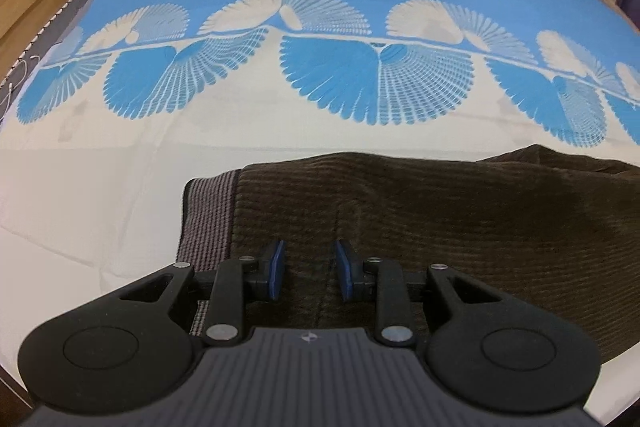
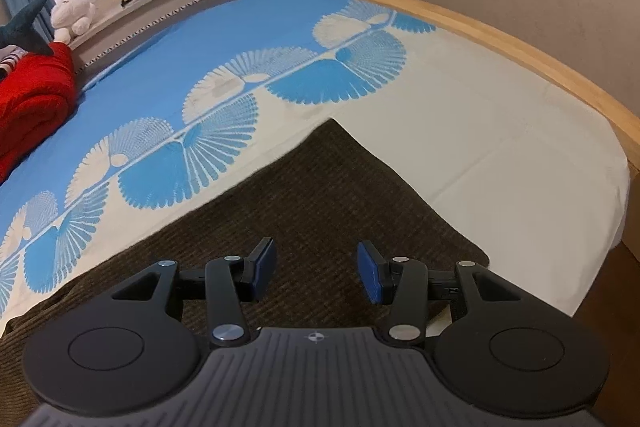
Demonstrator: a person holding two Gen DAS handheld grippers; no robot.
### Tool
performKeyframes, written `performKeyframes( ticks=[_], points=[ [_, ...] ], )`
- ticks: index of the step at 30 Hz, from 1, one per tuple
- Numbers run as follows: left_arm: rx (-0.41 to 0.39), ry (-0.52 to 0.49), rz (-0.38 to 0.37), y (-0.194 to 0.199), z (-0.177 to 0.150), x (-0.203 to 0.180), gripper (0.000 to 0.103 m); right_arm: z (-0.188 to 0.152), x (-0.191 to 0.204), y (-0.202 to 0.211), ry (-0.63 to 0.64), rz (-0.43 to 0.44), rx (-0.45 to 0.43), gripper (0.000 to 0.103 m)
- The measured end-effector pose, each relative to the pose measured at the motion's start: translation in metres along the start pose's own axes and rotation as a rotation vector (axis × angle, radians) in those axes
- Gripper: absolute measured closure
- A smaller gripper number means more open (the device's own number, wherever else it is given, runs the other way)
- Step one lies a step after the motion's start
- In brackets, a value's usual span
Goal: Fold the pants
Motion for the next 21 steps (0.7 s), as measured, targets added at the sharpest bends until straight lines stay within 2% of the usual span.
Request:
performKeyframes(
  ticks=[1,2,3,7,11,13,15,21],
  points=[
    [0.001,-0.002,-0.001,-0.001,0.001,-0.002,0.072,0.0,-0.003,-0.001,-0.011,-0.001,0.003,0.07],
    [0.002,-0.004,-0.001,-0.001,0.002,-0.004,0.072,0.0,-0.005,-0.002,-0.019,-0.003,0.003,0.085],
    [0.001,-0.006,-0.001,-0.001,0.003,-0.006,0.072,0.0,-0.007,-0.001,-0.027,-0.008,-0.002,0.094],
    [-0.003,-0.016,-0.011,-0.002,0.005,-0.011,0.072,0.0,-0.013,-0.001,-0.042,-0.02,-0.013,0.096],
    [-0.004,-0.025,-0.014,-0.002,0.006,-0.014,0.072,-0.001,-0.017,-0.005,-0.049,-0.012,0.02,0.094],
    [-0.007,-0.027,-0.013,-0.003,0.006,-0.014,0.072,-0.001,-0.019,-0.007,-0.061,-0.012,0.033,0.082],
    [-0.007,-0.025,-0.013,-0.003,0.006,-0.013,0.072,-0.002,-0.021,-0.009,-0.076,-0.017,0.039,0.064],
    [-0.011,-0.027,-0.021,-0.002,0.007,-0.014,0.072,-0.007,-0.035,-0.015,-0.126,-0.019,0.07,0.063]
  ],
)
Point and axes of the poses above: each gripper's, at about its wrist camera, not at the fingertips, and y roughly against the way its jaws point, x to its left, z to its top, the point moved 2 cm from there along -y, roughly the way its jaws point
